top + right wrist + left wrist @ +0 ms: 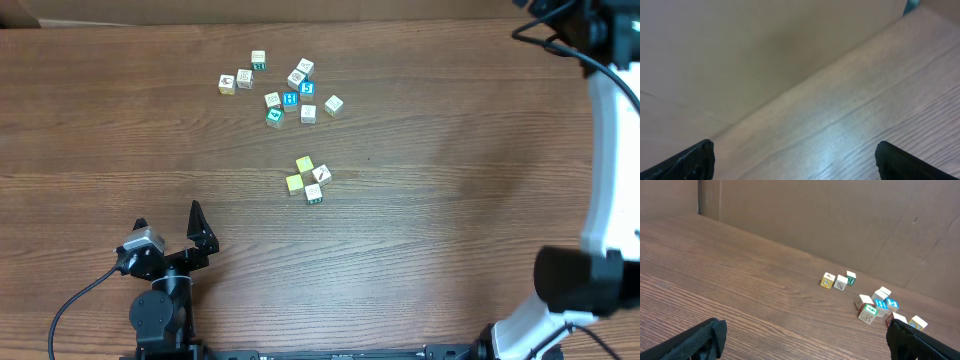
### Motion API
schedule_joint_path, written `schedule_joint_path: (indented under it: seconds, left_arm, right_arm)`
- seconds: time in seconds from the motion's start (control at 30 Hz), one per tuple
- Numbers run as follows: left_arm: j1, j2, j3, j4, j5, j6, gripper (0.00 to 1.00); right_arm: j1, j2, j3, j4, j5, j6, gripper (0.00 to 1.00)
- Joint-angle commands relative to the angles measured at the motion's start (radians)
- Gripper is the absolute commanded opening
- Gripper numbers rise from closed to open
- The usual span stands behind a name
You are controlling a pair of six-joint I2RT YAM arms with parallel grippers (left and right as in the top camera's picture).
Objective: Form a circle
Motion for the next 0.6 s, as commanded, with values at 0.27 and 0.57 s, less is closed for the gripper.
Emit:
schedule_joint_path:
  seconds: [0.27,0.57]
  left_arm:
    - [-0.006,-0.012,-0.003,0.0,0.008,0.019,1.0]
    - [-0.006,-0.012,-0.003,0.0,0.009,0.019,1.0]
  right_arm:
    - [0.163,-0.271,0.012,0.0,0.007,0.0,1.0]
    - [0.291,-0.414,0.012,-0.049,0.05,-0.054,1.0]
